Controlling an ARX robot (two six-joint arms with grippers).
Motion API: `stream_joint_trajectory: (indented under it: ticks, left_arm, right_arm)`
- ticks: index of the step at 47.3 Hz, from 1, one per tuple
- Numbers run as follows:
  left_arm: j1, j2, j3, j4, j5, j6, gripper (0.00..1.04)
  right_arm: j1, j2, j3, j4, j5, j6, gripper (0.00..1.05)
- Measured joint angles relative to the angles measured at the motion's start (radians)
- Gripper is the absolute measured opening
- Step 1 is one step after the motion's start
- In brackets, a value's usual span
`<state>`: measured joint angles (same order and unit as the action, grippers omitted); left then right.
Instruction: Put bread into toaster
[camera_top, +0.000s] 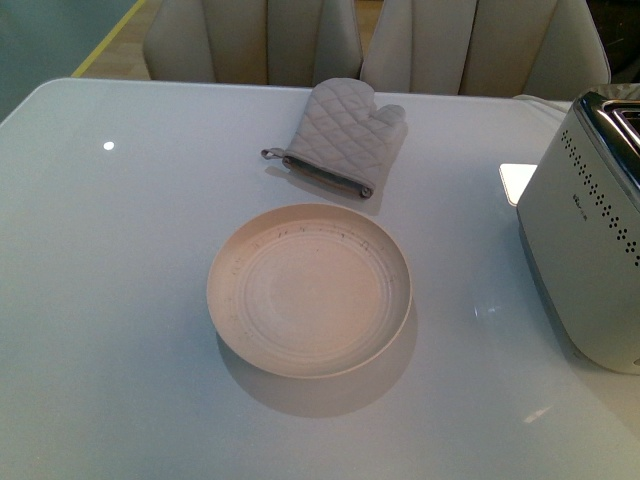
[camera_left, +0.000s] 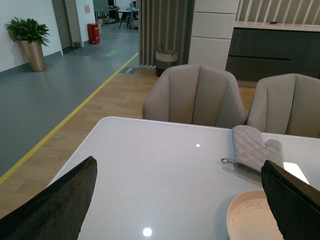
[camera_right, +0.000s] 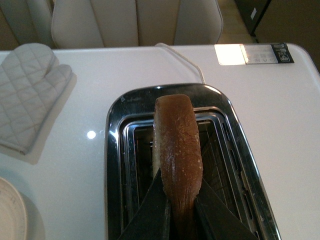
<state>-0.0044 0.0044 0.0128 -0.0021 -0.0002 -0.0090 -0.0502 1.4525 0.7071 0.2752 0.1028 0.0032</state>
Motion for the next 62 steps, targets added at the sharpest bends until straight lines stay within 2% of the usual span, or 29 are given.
stream_joint_trajectory:
  ticks: [7,9,22,29,31,34,36,40,48,52,62]
  left_arm:
    - [0.0,0.0,0.0,0.0,0.0,0.0,0.98]
    - [0.0,0.0,0.0,0.0,0.0,0.0,0.98]
    - [0.0,0.0,0.0,0.0,0.0,0.0,0.98]
    - [0.0,0.0,0.0,0.0,0.0,0.0,0.98]
    - [0.0,0.0,0.0,0.0,0.0,0.0,0.98]
    - [0.0,0.0,0.0,0.0,0.0,0.0,0.98]
    - [0.0,0.0,0.0,0.0,0.0,0.0,0.98]
    - [0.0,0.0,0.0,0.0,0.0,0.0,0.98]
    - [0.0,0.0,0.0,0.0,0.0,0.0,0.98]
    - [0.0,0.0,0.0,0.0,0.0,0.0,0.98]
    - [0.0,0.0,0.0,0.0,0.0,0.0,0.98]
  right_arm:
    - [0.017,0.02,-0.034,0.013,0.011,0.0,0.03]
    - [0.021,0.021,-0.042,0.013,0.014,0.0,0.07]
    - [0.016,-0.047,-0.097,-0.019,0.027,0.03,0.48]
    - [-0.02,-0.309,-0.083,-0.097,0.037,0.05,0.8]
    - [-0.034,-0.34,-0.099,-0.036,-0.02,0.043,0.77]
    - [-0.045,-0.386,-0.166,0.163,-0.137,0.028,0.67]
    - [-0.042,-0.409,-0.217,0.257,-0.177,0.023,0.6]
    - [-0.032,-0.439,-0.296,0.336,-0.186,0.013,0.47]
    - [-0.006,-0.507,-0.414,0.36,-0.141,0.006,0.21]
    - [0.041,-0.566,-0.471,0.362,-0.111,0.004,0.02]
    - [0.046,-0.703,-0.574,0.333,-0.103,0.001,0.02]
